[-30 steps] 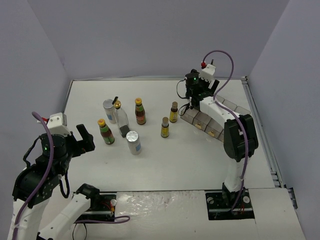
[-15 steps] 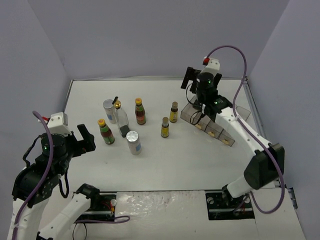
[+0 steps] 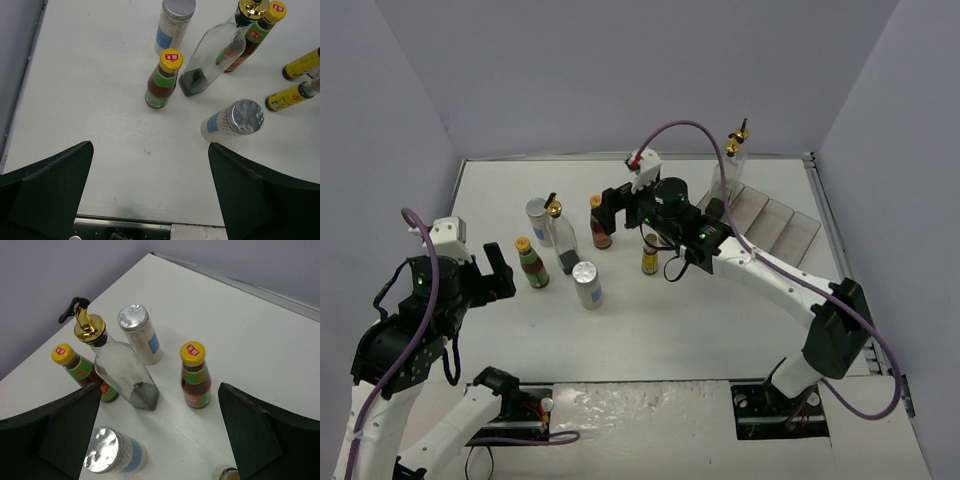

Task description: Organize the condiment bottles

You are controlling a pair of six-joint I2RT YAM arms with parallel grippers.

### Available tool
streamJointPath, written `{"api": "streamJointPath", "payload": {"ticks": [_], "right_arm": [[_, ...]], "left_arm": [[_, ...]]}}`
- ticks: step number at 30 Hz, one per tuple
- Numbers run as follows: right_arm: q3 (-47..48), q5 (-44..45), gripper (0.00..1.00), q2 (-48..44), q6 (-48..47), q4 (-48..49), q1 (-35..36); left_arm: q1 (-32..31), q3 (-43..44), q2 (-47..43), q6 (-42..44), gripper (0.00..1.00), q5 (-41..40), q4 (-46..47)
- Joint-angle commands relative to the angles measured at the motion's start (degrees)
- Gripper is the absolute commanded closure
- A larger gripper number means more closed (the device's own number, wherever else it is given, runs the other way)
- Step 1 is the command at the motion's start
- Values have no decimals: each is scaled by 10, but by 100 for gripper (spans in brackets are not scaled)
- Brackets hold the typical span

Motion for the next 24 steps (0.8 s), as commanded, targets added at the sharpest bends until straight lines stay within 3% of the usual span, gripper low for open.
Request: {"api": "streamJointPath", "payload": {"ticks": [1,11,24], "right_arm": [[31,48,0,58,-5,106,61],[78,166,0,161,11,153,139],[151,203,0,246,13,147,154]], "left_arm": [[-3,42,15,3,3,-11,14],[-3,60,19,-3,3,-20,-3],[-2,58,16,-5,3,-17,-7]]}}
